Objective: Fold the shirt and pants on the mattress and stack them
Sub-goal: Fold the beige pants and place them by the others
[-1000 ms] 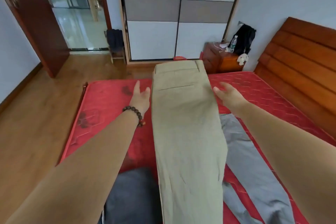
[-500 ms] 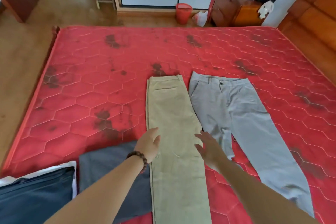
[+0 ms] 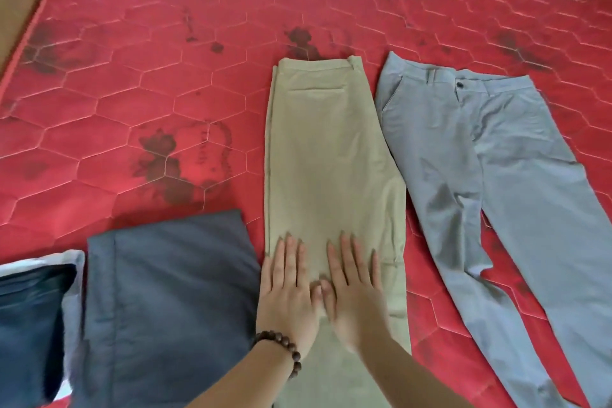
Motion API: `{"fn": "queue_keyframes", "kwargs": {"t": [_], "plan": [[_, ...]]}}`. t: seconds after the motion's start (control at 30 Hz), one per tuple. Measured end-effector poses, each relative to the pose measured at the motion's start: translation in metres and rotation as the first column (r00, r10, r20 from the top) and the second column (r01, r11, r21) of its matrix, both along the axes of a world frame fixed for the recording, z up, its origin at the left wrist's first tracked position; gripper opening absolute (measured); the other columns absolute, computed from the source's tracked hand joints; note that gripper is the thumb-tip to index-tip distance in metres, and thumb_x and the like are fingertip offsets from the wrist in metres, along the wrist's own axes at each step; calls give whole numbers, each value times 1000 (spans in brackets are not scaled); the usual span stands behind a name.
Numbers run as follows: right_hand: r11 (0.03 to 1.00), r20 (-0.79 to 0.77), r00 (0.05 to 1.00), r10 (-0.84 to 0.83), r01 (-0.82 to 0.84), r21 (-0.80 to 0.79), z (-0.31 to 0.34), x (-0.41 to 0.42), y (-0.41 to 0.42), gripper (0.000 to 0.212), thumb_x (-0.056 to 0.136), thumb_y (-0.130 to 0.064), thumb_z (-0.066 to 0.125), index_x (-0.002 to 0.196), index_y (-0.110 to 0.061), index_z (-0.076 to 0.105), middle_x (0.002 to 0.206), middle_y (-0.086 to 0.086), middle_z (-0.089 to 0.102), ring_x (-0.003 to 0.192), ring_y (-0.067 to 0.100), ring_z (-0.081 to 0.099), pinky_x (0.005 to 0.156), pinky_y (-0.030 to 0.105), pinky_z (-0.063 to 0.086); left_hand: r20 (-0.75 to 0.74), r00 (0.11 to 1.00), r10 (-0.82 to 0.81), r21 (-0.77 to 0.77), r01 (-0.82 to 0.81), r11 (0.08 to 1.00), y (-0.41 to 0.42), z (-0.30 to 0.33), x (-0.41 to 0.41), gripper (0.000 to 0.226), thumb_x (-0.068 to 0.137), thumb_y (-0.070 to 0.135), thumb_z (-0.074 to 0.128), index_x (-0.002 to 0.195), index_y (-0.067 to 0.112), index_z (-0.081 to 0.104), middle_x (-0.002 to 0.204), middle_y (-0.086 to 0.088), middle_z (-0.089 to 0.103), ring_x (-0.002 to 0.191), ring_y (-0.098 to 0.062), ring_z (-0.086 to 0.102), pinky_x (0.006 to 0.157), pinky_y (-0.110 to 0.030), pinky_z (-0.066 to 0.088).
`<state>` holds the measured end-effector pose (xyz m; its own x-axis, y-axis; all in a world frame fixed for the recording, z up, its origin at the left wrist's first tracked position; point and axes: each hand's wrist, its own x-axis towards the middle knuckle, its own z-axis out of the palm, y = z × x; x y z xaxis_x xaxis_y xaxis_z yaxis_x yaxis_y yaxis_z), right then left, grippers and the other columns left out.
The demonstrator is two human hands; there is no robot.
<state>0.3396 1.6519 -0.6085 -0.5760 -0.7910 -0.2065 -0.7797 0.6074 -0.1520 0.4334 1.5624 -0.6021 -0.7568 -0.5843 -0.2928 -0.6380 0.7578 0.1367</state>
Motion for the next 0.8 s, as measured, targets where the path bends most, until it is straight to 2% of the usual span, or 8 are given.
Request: {"fn": "queue_keyframes", "kwargs": {"t": [0.1,0.13,0.27,0.37,0.43,0.53,0.63,0.8], "plan": [[995,23,997,80,-79,-61,9,4,10,54,98,-37,29,146,-13,38,156,9,26,144,28,23,111,50,21,0,998,66,80,-65,995,10,12,-4,68,91,35,14,147,-3,19,156,-25,10,146,-34,11,118,-51,15],[990,14,995,102,-100,-95,12,-1,9,53,98,-35,30,145,-13,41,155,8,28,144,26,25,111,49,21,-16,998,64,71,-63,996,6,14,-8,66,92,32,17,146,-5,23,155,-26,13,146,-36,13,117,-52,17],[988,-31,997,64,-68,-136,16,-55,-28,54,97,-35,26,147,-16,36,156,7,25,145,25,21,115,49,12,-33,997,66,-34,-67,997,-53,2,-47,67,98,41,12,151,6,-10,156,-17,-22,145,-29,-20,119,-47,-8],[997,-95,993,68,-65,33,4,-99,-71,58,96,-48,6,150,-30,-7,160,2,-12,148,24,-11,117,49,-11,-41,998,52,-67,-55,996,-118,-9,-77,69,98,49,13,151,14,-14,157,-6,-25,146,-27,-16,120,-47,-2],[995,-120,991,60,-50,83,-8,-115,-98,56,95,-53,2,143,-35,-21,158,2,-21,146,22,-21,115,52,-16,-37,999,24,-86,-27,996,-155,-15,-88,68,97,54,9,151,21,-16,158,1,-23,147,-25,-12,119,-48,1],[995,-109,991,71,-63,73,-15,-118,-135,58,94,-56,0,144,-35,-20,160,5,-17,146,22,-20,115,53,-14,-42,997,70,-79,-73,994,-207,-22,-95,62,94,58,-2,148,33,-20,160,3,-16,147,-23,-12,119,-52,1],[995,-111,989,96,-91,47,-17,-118,-171,64,91,-58,-5,148,-31,-17,160,8,-17,146,21,-20,116,52,-12,-59,986,153,-117,-159,980,-244,-29,-93,64,91,58,-10,149,33,-16,160,6,-13,147,-23,-13,116,-58,-2],[994,-88,996,0,-10,-108,-6,-136,-262,76,94,-58,8,153,-11,2,161,9,-3,148,22,-8,120,47,-6,-158,977,146,-155,-170,973,-250,-36,-88,61,94,54,2,152,35,-1,161,4,-2,148,-23,-7,114,-62,-1]]}}
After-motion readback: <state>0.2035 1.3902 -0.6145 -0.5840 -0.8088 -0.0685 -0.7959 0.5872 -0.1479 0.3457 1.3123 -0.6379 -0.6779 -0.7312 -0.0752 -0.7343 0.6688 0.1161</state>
